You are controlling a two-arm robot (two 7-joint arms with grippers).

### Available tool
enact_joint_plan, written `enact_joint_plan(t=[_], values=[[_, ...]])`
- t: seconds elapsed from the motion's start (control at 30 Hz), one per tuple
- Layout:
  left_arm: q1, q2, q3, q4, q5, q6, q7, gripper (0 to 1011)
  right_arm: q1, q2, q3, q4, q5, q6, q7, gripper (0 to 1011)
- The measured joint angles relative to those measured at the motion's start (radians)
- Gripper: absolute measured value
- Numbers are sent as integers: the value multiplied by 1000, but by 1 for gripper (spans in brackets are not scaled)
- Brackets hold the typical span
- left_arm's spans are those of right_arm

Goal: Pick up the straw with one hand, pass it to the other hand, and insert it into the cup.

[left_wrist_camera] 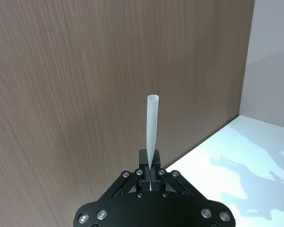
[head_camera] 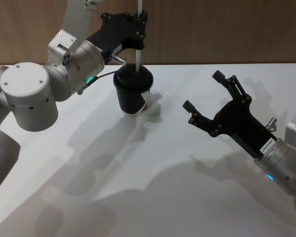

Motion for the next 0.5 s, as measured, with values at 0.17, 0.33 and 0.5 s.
enact_joint_plan(t=[0.17, 0.33, 0.5], values=[[-1, -6, -2, 12, 1, -2, -7, 14, 0, 0, 0, 0, 0, 0, 0, 1001], [-1, -11, -5, 22, 1, -3, -12, 102, 0, 0, 0, 0, 0, 0, 0, 1001], [-1, -14, -6, 28, 1, -4, -16, 249, 0, 0, 0, 0, 0, 0, 0, 1001]])
